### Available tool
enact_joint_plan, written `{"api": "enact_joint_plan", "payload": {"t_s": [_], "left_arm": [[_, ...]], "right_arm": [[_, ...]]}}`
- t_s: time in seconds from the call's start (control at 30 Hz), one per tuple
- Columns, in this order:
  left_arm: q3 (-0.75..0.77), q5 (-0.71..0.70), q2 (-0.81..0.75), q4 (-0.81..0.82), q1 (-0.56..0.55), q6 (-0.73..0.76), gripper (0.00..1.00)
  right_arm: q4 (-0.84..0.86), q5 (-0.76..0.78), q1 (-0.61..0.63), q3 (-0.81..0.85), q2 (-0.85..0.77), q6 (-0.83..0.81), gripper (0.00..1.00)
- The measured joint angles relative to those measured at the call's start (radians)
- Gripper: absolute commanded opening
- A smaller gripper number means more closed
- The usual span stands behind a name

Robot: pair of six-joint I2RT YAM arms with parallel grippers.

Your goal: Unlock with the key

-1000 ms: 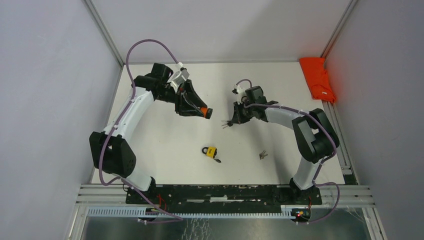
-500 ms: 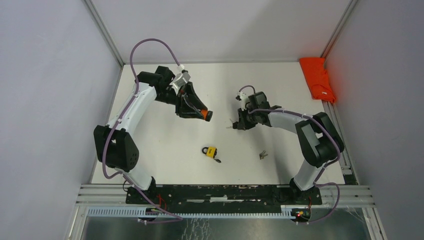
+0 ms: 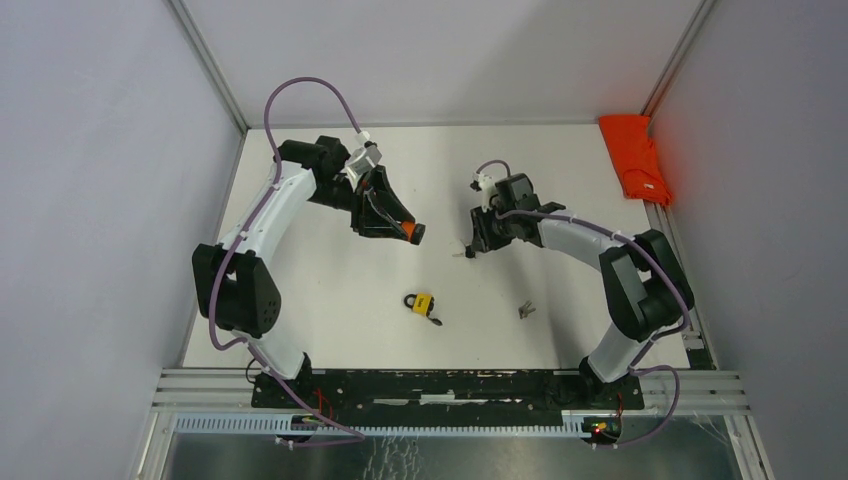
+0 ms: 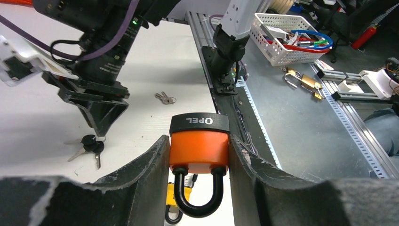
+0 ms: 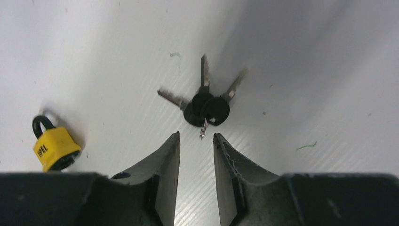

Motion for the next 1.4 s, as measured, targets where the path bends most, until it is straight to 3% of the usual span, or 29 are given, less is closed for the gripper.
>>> {"api": "enact_joint_plan", "payload": {"t_s": [0.43,1.03,1.17,1.3,1.4], "left_arm": [[0.009,0.0,0.0,-0.006,0.0,0.001,0.02],[0.015,0.0,0.002,-0.01,0.0,0.001,0.02],[0.015,0.0,0.005,-0.01,0.0,0.001,0.02],[0.015,0.0,0.005,-0.01,0.0,0.001,0.02],[0.015,0.0,0.006,-0.01,0.0,0.001,0.02]], "right_arm": [[-0.106,0.156,0.076,0.193,0.142,0.016,0.37],[-0.195,0.37,0.114,0.231,0.2,0.026,0.35],[-0.197,0.379,0.116,0.239,0.205,0.026,0.3],[-0.195,0.388,0.116,0.245,0.206,0.023,0.13],[-0.193,0.396,0.116,0.254,0.206,0.023,0.09]]}}
